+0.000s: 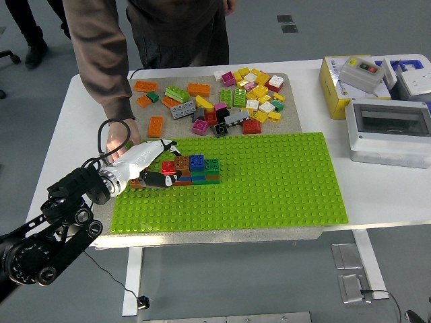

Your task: Pick up the brick,pile it on top of brick,press brick,pick up the brick,pile it on top of brick,press brick

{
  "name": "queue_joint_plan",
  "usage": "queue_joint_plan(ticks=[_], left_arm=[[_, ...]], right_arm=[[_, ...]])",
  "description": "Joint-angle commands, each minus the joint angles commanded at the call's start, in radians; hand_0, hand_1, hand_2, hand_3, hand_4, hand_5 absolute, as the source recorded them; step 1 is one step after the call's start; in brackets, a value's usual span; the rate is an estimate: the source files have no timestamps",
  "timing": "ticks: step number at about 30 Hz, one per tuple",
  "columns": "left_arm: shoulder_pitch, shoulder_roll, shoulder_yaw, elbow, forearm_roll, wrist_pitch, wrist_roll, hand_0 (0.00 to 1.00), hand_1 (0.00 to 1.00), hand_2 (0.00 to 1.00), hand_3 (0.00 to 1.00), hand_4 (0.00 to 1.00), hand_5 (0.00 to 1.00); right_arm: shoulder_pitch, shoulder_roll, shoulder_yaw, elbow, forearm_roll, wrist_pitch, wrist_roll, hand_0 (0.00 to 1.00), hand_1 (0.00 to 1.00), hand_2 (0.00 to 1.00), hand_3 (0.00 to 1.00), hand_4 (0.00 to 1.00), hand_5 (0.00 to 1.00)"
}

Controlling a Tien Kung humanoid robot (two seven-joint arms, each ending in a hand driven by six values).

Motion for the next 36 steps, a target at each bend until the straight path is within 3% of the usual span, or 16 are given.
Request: queue_joint_plan(ticks=[36], left_arm=[[-0.007, -0.007, 0.0, 0.023, -0.007, 0.014, -0.014, 0.997, 0.957, 0.946, 0.667, 0.595, 0.219]], right_arm=[[0.001, 0.0, -0.014, 0.0, 0.017, -0.012, 0.013, 0.73, 0.702, 0.728, 0.787, 0.63, 0.998]])
